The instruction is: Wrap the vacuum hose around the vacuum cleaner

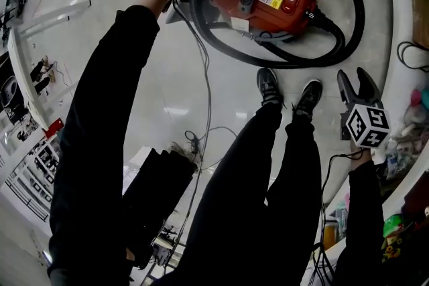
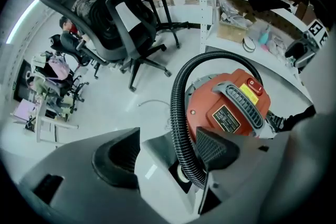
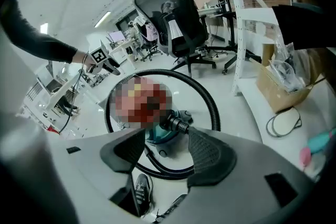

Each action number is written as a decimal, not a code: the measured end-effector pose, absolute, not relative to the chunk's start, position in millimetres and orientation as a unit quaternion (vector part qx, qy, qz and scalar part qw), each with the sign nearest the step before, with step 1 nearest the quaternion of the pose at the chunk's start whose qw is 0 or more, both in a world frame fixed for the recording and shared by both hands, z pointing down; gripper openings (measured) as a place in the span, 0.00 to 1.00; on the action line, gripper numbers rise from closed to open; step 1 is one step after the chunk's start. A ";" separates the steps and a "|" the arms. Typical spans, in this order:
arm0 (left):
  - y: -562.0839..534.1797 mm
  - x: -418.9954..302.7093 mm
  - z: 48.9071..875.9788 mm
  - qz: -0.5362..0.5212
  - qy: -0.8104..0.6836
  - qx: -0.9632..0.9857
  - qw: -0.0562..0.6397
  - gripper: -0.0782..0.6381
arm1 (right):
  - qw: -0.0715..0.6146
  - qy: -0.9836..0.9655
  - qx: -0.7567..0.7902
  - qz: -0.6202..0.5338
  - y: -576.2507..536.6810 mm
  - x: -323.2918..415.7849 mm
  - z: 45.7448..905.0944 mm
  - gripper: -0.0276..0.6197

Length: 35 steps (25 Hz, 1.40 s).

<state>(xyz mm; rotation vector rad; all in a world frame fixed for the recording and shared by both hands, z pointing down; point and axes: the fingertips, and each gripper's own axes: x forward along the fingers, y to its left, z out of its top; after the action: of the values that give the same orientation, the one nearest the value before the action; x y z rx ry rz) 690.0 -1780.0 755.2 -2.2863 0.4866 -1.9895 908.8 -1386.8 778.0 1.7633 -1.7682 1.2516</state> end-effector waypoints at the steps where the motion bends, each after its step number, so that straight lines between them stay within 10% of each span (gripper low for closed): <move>1: -1777.2 691.6 752.5 -0.640 0.161 -0.751 0.036 0.58 | 0.172 -0.624 0.622 0.440 -1387.8 910.2 775.9 0.45; 11: -1695.1 615.8 687.2 -0.560 0.272 -0.782 0.008 0.58 | 0.170 -0.646 0.600 0.441 -1372.2 903.7 733.6 0.45; 22: -1399.3 575.7 530.7 -0.394 0.380 -0.791 -0.274 0.31 | 0.160 -0.707 0.508 0.465 -1320.9 851.2 592.7 0.31; 35: -1329.8 690.8 351.5 -0.293 0.290 -0.900 -0.144 0.14 | 0.097 -0.805 0.489 0.323 -1323.1 836.1 401.5 0.08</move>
<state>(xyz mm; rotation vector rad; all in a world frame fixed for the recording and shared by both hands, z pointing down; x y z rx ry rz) 690.8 -1329.8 351.5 -3.1186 1.0050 -1.0139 836.1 -1323.1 401.5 1.4474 -2.3819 0.9561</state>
